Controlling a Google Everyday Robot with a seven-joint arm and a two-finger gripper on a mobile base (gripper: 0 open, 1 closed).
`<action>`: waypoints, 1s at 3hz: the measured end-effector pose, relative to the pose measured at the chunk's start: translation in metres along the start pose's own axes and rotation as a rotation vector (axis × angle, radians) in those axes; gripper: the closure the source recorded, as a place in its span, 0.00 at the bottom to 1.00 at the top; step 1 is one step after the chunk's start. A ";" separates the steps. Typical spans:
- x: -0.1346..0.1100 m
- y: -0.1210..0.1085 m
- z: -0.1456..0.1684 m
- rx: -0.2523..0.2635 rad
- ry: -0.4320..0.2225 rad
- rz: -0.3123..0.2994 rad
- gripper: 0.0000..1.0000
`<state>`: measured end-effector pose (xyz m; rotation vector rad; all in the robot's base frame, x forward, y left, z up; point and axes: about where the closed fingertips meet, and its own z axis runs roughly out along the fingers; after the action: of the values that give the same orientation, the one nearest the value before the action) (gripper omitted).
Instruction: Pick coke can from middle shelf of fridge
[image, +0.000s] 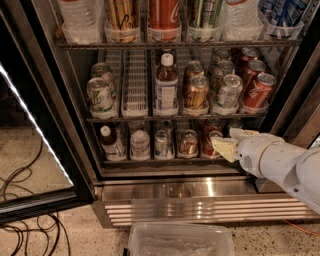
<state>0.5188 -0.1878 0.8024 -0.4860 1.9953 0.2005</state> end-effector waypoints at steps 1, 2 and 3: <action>0.000 -0.014 -0.001 0.053 -0.027 -0.012 0.48; -0.005 -0.026 0.002 0.089 -0.050 -0.037 0.46; -0.013 -0.043 0.001 0.137 -0.084 -0.053 0.46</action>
Offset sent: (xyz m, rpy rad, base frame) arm 0.0262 -0.0358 0.0066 -0.0703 -0.1232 -0.0873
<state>0.5430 -0.2232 0.8163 -0.4343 1.8974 0.0499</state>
